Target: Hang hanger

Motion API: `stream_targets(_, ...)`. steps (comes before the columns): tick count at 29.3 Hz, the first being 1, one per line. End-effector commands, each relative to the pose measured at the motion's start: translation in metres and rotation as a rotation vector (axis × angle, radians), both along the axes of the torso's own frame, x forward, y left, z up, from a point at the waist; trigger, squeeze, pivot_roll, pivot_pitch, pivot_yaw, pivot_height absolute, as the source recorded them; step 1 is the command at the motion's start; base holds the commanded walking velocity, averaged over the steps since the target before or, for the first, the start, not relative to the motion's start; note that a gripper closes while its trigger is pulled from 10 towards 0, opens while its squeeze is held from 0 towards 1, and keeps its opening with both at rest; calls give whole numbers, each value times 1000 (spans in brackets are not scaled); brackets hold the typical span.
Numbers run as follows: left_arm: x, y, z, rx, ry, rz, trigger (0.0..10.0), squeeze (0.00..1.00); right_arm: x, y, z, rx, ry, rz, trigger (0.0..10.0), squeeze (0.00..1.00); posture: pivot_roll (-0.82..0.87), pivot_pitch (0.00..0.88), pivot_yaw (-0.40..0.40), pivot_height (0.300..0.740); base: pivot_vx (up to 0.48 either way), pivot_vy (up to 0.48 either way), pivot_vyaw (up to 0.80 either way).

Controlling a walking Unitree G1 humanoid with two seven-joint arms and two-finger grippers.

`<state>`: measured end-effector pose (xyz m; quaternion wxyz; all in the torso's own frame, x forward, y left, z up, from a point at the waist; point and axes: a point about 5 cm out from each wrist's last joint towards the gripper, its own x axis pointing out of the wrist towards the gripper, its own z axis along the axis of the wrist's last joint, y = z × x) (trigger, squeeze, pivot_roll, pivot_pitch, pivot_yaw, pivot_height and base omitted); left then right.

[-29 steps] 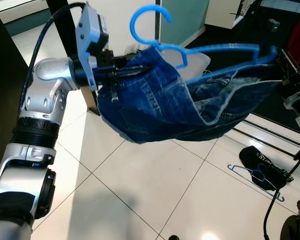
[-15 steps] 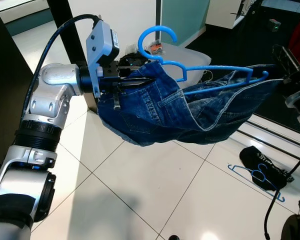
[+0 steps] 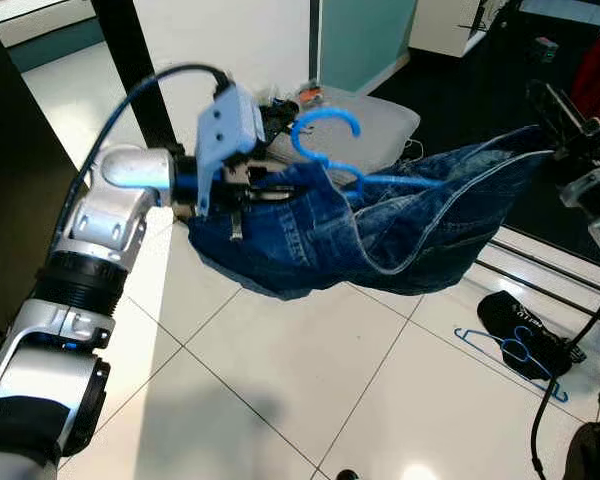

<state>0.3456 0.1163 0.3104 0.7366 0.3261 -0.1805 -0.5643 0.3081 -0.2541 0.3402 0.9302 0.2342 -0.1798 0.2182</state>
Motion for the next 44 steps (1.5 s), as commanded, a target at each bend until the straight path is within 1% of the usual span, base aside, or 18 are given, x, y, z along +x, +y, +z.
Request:
stream_targets(1,-3,-1,-5,72,-21,-8,10000,0,-5,12,14,-70,-54,42,0,0,-10,186,34,740,0,0,0)
stream_targets(6,-5,-14,-16,117,-13,-38,10000,0,1,41,16,-187,-25,148,0,0,-8,179,31,740,0,0,0)
stream_targets(7,-5,-19,-16,105,-9,-41,10000,0,4,55,13,-220,-6,194,0,0,-14,184,32,740,0,0,0)
stream_targets(8,-5,-19,-16,105,-9,-41,10000,0,4,55,13,-220,-6,194,0,0,-14,184,32,740,0,0,0)
stream_targets(10,-6,-28,-13,64,-4,-57,10000,0,4,85,3,-262,32,296,0,0,-18,184,32,740,0,0,0)
stream_targets(16,-12,-40,-10,5,-11,-122,10000,0,10,106,-18,-299,108,340,0,0,-21,174,34,740,0,0,0)
stream_targets(18,-15,-44,-8,-16,-15,-152,10000,0,17,104,-27,-309,163,298,0,0,-20,172,32,740,0,0,0)
stream_targets(19,-20,-47,-4,-48,-13,-188,10000,0,27,97,-39,-346,223,214,8745,0,-19,170,31,740,0,0,0)
stream_targets(20,-20,-47,-4,-48,-13,-188,10000,0,27,97,-39,-346,223,214,8745,0,-19,170,31,740,0,0,0)
stream_targets(21,-26,-49,0,-86,0,-240,10000,0,36,86,-51,-367,288,119,10000,0,-18,168,27,740,0,0,0)
stream_targets(22,-26,-49,0,-86,0,-240,10000,0,36,86,-51,-367,288,119,10000,0,-18,168,27,740,0,0,0)
stream_targets(23,-35,-50,4,-120,17,-302,10000,0,44,72,-61,-376,347,23,10000,463,-18,164,23,740,0,0,0)
stream_targets(24,-35,-50,4,-120,17,-302,10000,0,44,72,-61,-376,347,23,10000,463,-18,164,23,740,0,0,0)
stream_targets(25,-42,-50,7,-143,31,-349,10000,0,49,57,-70,-382,405,-54,10000,1000,-18,162,21,740,0,0,0)
stream_targets(28,-49,-45,13,-200,55,-401,10000,0,51,31,-87,-389,509,-142,10000,1000,-21,160,18,740,0,0,0)
stream_targets(35,-51,-39,21,-281,75,-417,10000,0,43,22,-104,-378,583,-77,10000,1000,-21,159,14,740,0,0,0)
stream_targets(39,-56,-45,12,-276,114,-429,10000,0,36,28,-104,-345,541,45,10000,1000,-25,158,18,740,0,0,0)
stream_targets(44,-51,-47,7,-289,132,-387,10000,0,31,23,-98,-339,460,43,10000,1000,-21,159,20,740,0,0,0)
